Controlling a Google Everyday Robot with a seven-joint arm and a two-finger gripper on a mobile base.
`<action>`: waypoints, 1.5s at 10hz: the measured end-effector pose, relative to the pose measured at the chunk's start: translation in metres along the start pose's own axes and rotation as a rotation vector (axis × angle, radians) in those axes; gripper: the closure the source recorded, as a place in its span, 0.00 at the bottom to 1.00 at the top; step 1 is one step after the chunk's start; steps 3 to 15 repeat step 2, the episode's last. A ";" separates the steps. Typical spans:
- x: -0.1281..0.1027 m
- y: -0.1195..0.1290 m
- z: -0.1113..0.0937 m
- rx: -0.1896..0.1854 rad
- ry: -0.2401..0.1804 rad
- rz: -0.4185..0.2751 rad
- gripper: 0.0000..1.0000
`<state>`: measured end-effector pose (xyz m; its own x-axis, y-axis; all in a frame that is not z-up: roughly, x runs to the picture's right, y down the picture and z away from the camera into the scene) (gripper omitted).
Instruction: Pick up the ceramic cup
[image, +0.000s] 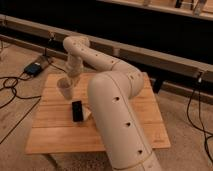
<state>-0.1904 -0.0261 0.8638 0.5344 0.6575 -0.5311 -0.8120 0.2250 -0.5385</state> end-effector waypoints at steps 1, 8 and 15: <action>-0.002 0.001 -0.004 0.021 -0.017 -0.014 1.00; -0.002 0.002 -0.007 0.029 -0.027 -0.022 1.00; -0.002 0.002 -0.007 0.029 -0.027 -0.022 1.00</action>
